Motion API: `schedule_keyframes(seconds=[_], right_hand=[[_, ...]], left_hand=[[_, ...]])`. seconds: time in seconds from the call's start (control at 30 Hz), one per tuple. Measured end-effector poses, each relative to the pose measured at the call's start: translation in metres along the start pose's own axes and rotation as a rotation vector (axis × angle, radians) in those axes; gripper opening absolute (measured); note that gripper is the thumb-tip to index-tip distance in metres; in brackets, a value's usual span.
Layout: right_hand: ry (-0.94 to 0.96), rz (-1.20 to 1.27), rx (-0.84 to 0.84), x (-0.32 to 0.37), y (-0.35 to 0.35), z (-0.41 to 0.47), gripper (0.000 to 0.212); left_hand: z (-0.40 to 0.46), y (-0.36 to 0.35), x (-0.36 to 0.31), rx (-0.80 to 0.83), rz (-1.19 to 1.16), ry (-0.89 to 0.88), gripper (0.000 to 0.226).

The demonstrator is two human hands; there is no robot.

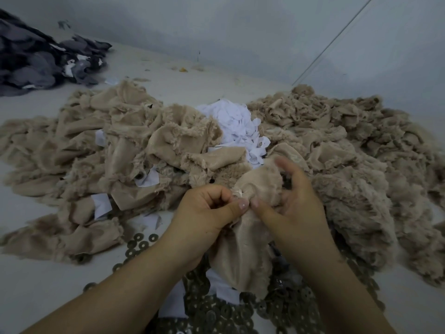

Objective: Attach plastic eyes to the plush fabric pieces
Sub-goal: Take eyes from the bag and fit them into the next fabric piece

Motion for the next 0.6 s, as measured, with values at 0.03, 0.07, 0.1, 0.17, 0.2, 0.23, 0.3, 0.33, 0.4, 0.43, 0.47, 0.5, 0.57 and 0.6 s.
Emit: schedule_keyframes(seconds=[0.03,0.07,0.1,0.17,0.2,0.23,0.3,0.33,0.4,0.43,0.47,0.5,0.57,0.6], right_hand=[[0.06,-0.03,0.001,0.004,0.0,-0.001,0.088],[0.132,-0.063,0.021,0.009,-0.001,-0.002,0.091],[0.193,-0.091,0.045,0.012,-0.002,-0.003,0.085],[0.2,-0.138,0.068,0.011,-0.004,-0.001,0.054],[0.168,-0.143,0.064,0.009,-0.005,-0.001,0.04],[0.143,-0.141,0.054,0.007,-0.005,0.0,0.032],[0.119,-0.138,0.04,0.003,-0.005,0.001,0.025],[0.126,-0.141,0.04,0.002,-0.005,0.0,0.023],[0.185,-0.175,0.032,0.004,-0.006,-0.002,0.022],[0.236,-0.213,0.024,0.007,-0.007,-0.003,0.022],[0.286,-0.255,0.015,0.008,-0.008,-0.004,0.023],[0.324,-0.287,0.005,0.01,-0.009,-0.005,0.024],[0.328,-0.282,-0.005,0.01,-0.009,-0.005,0.023],[0.303,-0.248,-0.007,0.009,-0.008,-0.005,0.023]], left_hand=[[0.0,0.0,0.0,-0.002,-0.004,0.001,0.02],[0.0,0.0,-0.001,-0.005,-0.008,0.002,0.022],[0.0,0.0,-0.001,-0.007,-0.013,0.005,0.024],[0.0,0.0,-0.001,-0.01,-0.014,0.009,0.029],[0.0,0.001,-0.001,-0.014,-0.01,0.009,0.03],[0.0,0.001,-0.001,-0.019,-0.004,0.006,0.03],[-0.001,0.001,-0.002,-0.041,0.022,-0.009,0.028],[-0.002,0.001,-0.003,-0.055,0.044,-0.021,0.026],[-0.003,0.002,-0.003,-0.08,0.103,-0.049,0.022],[-0.002,0.002,-0.004,-0.089,0.139,-0.064,0.019],[-0.002,0.002,-0.003,-0.098,0.177,-0.08,0.017],[-0.002,0.002,-0.003,-0.11,0.213,-0.094,0.016],[-0.001,0.003,-0.004,-0.12,0.243,-0.105,0.017],[-0.001,0.002,-0.004,-0.111,0.228,-0.098,0.017]])
Point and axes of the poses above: each hand's wrist, its own z-axis towards the middle knuckle, its own y-axis out of the back of the hand, x = y × z, the point moved 5 cm from there along z, towards the middle knuckle, and after that the axes turned 13 degrees about z, right-handed, at the moved point
